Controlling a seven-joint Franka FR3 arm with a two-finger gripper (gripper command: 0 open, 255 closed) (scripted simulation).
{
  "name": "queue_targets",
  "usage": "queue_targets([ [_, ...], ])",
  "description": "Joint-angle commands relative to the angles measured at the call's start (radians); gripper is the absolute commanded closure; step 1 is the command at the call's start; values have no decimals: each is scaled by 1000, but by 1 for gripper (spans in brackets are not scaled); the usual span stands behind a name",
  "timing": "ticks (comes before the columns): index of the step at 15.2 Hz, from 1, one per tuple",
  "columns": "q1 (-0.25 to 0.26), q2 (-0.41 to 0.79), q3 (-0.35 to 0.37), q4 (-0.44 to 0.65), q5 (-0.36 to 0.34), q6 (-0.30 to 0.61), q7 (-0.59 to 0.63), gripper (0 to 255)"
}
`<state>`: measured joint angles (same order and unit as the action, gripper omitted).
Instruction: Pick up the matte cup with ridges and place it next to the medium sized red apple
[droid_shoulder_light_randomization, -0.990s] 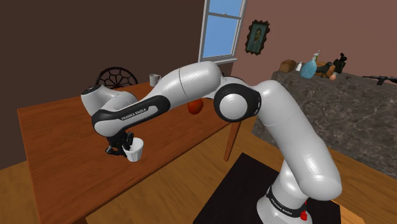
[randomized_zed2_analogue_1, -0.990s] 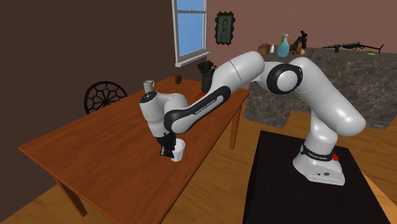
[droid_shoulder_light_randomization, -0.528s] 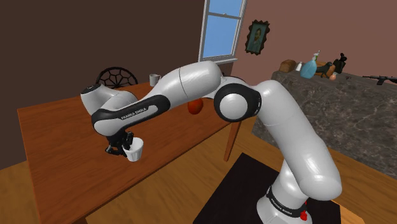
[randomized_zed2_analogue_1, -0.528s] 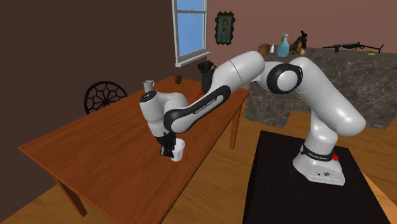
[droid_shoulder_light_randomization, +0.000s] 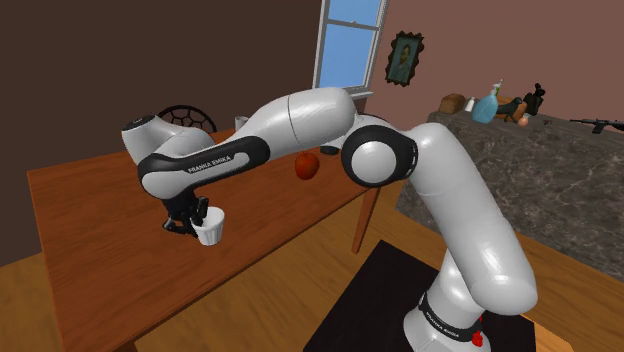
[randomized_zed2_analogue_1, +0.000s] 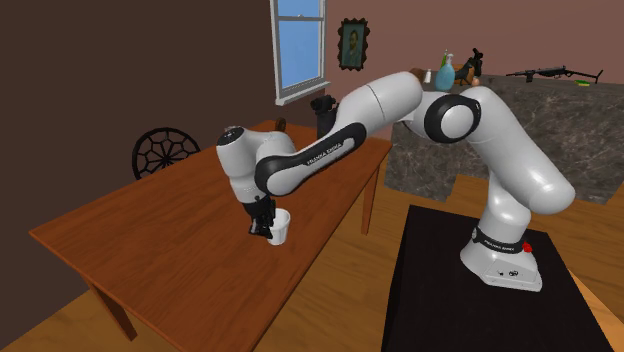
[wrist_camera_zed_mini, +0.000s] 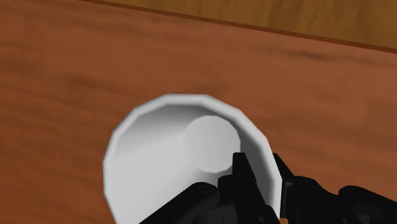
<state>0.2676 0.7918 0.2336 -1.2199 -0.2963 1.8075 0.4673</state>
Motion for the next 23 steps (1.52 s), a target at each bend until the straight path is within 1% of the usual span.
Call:
queue_targets([
  [1,0,-14,2,8,3,-21,-3,255],
  [13,7,-54,8,102,15,-152,-26,255],
  [23,22,-55,8,237,19,-284,-48,255],
])
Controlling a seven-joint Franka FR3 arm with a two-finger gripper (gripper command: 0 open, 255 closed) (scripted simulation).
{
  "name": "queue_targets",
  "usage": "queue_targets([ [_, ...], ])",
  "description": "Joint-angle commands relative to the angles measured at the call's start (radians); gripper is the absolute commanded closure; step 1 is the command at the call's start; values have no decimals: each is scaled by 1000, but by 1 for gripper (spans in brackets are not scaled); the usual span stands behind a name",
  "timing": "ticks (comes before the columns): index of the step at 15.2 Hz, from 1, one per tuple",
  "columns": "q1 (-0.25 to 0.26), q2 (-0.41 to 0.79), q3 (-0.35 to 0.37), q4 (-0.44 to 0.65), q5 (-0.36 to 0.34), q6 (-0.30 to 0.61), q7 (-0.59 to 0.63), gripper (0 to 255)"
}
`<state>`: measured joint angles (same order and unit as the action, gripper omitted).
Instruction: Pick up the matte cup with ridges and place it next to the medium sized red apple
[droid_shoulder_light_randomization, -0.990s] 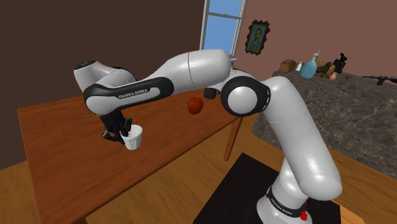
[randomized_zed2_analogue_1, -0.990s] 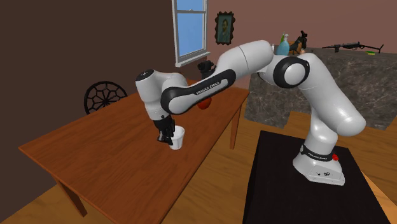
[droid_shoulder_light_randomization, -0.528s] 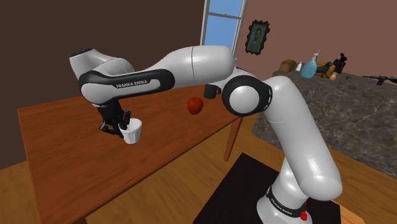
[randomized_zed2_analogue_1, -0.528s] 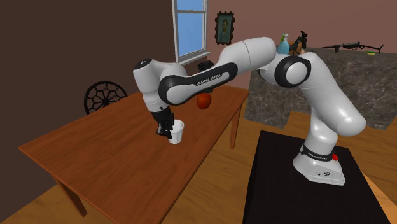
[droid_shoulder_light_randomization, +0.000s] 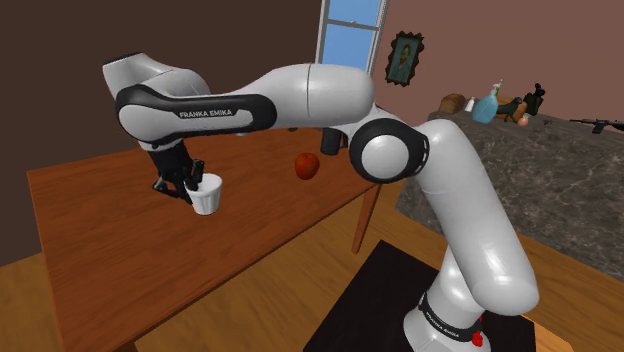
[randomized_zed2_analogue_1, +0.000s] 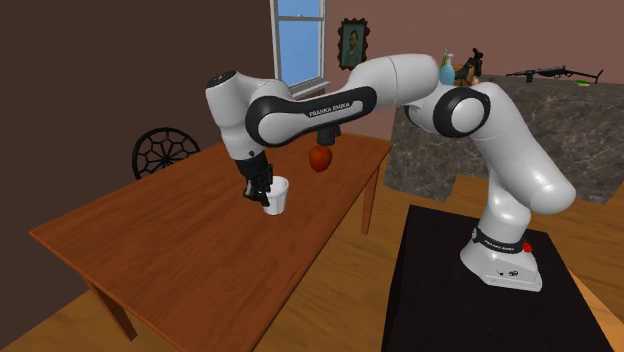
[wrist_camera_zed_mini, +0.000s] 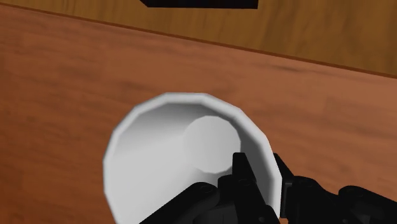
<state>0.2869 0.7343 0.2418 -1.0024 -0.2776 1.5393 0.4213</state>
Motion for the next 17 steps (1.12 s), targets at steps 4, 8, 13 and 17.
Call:
queue_targets([
  [4,14,16,-2,97,-1,-79,-13,255],
  [8,27,40,-6,188,-4,-144,-24,255],
  [13,-98,-179,-2,-179,22,12,-78,255],
  [17,-176,-292,-14,-355,37,87,-141,255],
])
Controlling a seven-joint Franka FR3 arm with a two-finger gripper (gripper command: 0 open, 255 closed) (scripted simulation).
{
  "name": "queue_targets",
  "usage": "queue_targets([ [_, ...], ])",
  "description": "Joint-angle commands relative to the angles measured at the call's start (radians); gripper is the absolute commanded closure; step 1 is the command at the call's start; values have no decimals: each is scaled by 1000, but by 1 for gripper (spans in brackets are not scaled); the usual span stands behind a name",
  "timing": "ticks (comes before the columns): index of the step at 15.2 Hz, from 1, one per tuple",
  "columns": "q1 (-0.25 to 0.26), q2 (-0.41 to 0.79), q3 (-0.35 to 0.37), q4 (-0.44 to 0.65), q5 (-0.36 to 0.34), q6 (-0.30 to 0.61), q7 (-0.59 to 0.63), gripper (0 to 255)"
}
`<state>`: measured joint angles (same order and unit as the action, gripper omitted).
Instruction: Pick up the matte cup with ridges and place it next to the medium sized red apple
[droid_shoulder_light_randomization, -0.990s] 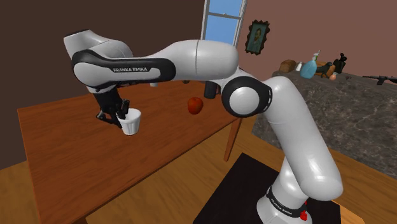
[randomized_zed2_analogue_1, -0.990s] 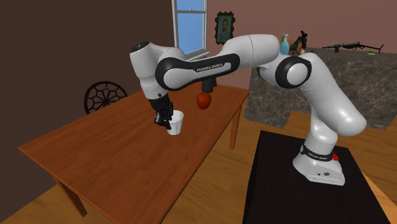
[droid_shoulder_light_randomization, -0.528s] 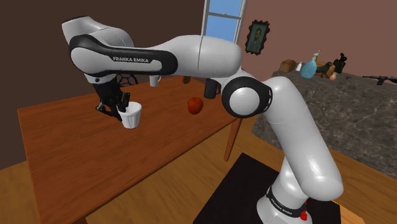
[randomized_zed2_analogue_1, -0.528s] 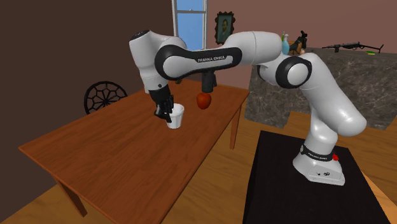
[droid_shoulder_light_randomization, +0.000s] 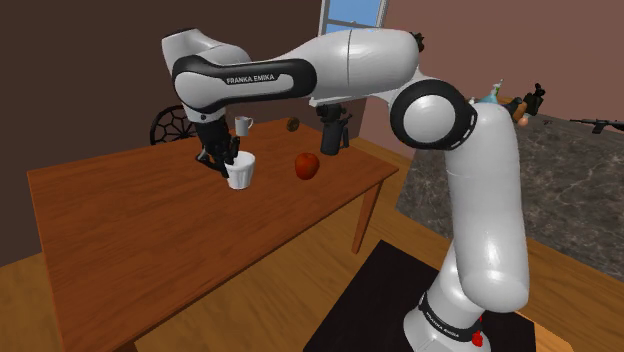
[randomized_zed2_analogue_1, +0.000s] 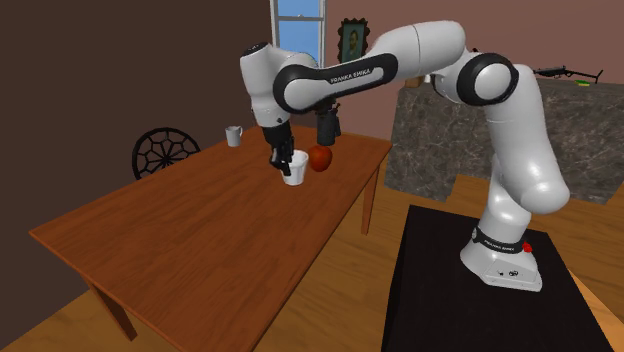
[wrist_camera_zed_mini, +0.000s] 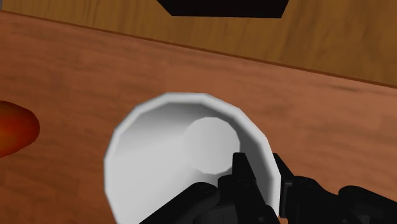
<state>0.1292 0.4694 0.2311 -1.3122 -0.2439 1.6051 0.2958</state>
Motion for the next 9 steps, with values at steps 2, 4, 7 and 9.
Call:
queue_targets([
  [2,-54,-74,-12,-115,10,52,-51,255],
  [4,-87,-116,-23,-177,15,79,-88,255],
  [7,-134,-169,-43,-255,21,115,-146,255],
  [9,-164,-200,-57,-298,24,136,-186,255],
])
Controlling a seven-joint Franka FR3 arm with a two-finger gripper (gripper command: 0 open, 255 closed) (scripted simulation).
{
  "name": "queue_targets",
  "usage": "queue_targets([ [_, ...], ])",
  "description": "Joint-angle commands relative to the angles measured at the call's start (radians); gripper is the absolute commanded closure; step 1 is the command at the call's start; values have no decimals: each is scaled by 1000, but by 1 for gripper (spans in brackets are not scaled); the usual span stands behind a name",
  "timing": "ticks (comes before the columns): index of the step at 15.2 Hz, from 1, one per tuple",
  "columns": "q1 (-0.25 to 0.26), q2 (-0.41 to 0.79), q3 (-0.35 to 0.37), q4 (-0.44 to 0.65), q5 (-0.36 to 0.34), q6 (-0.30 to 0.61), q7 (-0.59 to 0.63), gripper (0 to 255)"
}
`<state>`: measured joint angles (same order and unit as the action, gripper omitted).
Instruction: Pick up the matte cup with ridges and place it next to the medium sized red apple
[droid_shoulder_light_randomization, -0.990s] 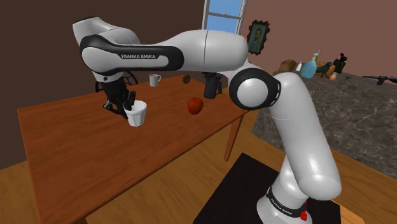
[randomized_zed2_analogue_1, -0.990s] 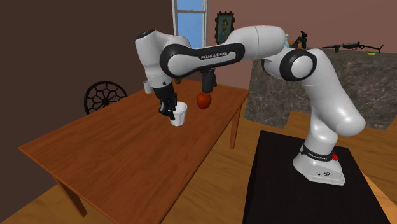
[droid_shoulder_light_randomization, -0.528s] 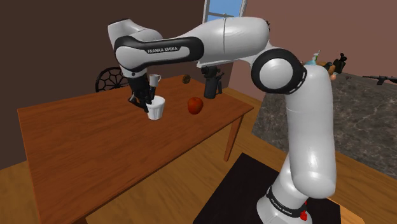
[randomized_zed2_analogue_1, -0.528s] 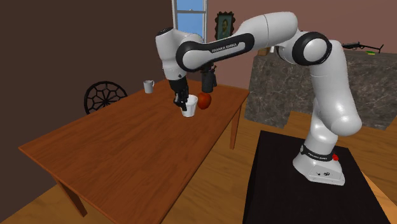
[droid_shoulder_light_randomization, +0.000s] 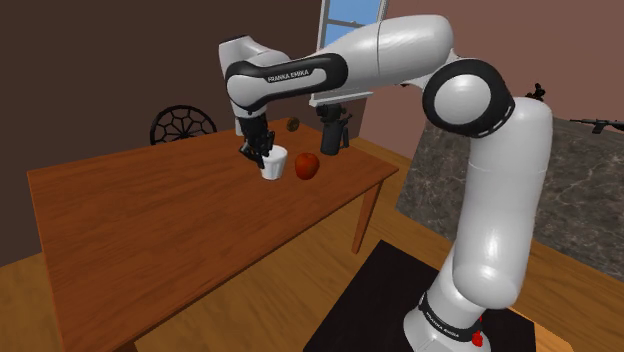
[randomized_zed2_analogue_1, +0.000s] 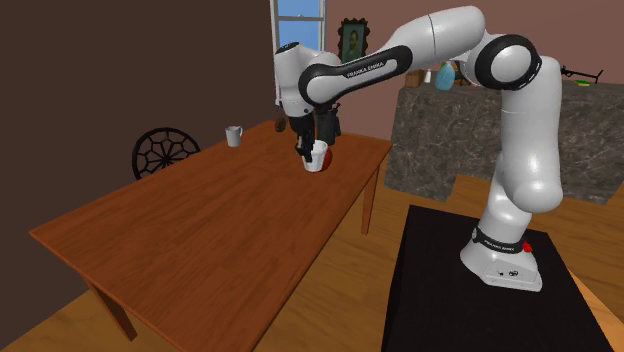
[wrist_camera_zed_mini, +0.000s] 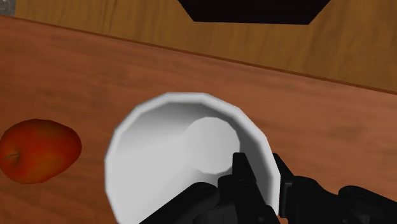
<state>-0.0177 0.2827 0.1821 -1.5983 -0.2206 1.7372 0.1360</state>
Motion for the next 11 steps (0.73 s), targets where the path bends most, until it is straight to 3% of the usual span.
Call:
queue_targets([
  [1,-31,-27,-16,-32,2,14,-46,255],
  [11,-169,-112,-104,-154,3,94,-257,255],
])
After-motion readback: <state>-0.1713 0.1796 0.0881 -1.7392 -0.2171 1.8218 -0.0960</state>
